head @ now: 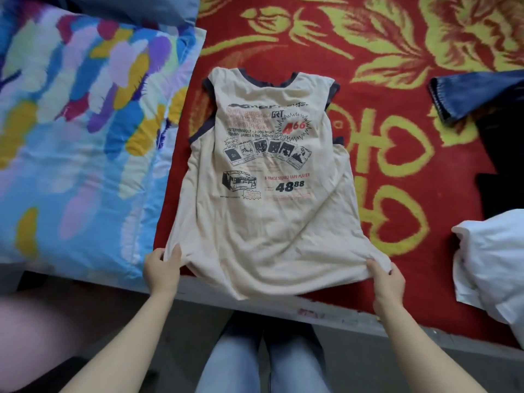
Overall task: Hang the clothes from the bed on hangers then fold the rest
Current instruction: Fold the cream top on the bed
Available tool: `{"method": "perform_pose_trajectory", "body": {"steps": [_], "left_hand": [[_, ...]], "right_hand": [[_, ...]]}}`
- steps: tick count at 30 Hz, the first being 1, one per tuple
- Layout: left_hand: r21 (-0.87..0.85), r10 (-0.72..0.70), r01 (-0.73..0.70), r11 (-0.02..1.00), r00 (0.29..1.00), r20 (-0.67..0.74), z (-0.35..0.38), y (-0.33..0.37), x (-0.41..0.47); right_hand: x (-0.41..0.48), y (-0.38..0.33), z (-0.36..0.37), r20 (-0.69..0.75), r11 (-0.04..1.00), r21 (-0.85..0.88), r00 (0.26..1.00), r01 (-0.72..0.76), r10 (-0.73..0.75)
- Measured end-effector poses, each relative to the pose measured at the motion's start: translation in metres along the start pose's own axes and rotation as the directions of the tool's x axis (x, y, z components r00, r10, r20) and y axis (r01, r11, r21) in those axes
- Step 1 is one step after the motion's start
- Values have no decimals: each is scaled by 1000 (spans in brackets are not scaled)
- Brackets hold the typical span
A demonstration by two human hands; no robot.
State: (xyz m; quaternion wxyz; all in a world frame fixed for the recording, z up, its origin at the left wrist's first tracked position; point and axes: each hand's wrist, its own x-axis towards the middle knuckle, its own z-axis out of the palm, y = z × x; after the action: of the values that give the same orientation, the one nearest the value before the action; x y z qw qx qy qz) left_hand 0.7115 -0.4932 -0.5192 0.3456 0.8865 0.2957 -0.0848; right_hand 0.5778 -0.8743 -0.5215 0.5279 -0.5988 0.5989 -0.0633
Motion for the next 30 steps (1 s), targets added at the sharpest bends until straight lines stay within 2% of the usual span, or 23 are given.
{"method": "perform_pose_trajectory", "body": {"steps": [2, 4, 7, 11, 13, 15, 17, 20, 24, 28, 30], "left_hand": [[-69, -4, 0, 998, 999, -47, -8, 1, -2], [-121, -38, 29, 992, 997, -74, -17, 1, -3], [-43, -99, 95, 995, 989, -105, -30, -7, -8], [178, -218, 235, 956, 970, -109, -41, -19, -19], [315, -234, 239, 918, 971, -56, -40, -18, -22], [376, -233, 229, 898, 972, -35, -33, -8, -22], [388, -219, 223, 894, 974, -55, -23, 8, -21], [388, -144, 152, 909, 988, -51, -6, 35, -18], [403, -36, 39, 915, 999, -16, 17, 76, -13], [412, 123, -142, 900, 990, 72, 41, 125, 13], [402, 226, -244, 882, 970, 94, 48, 150, 28]], "right_hand": [[5, -1, -9, -97, 989, 145, 994, -32, 47], [6, -1, -17, -188, 989, 140, 979, -56, 82], [9, 6, -30, -324, 992, 91, 940, -85, 110], [10, 20, -40, -387, 987, -43, 913, -155, 127], [10, 15, -37, -384, 918, -290, 912, -269, 146], [11, -3, -28, -285, 806, -543, 955, -235, 85], [15, -24, -11, -125, 751, -656, 992, -73, -12], [23, -55, 17, 66, 701, -701, 991, 129, -117], [33, -98, 53, 236, 632, -718, 956, 293, -174], [50, -149, 89, 341, 555, -699, 893, 450, -294], [52, -172, 106, 390, 505, -670, 837, 544, -383]]}}
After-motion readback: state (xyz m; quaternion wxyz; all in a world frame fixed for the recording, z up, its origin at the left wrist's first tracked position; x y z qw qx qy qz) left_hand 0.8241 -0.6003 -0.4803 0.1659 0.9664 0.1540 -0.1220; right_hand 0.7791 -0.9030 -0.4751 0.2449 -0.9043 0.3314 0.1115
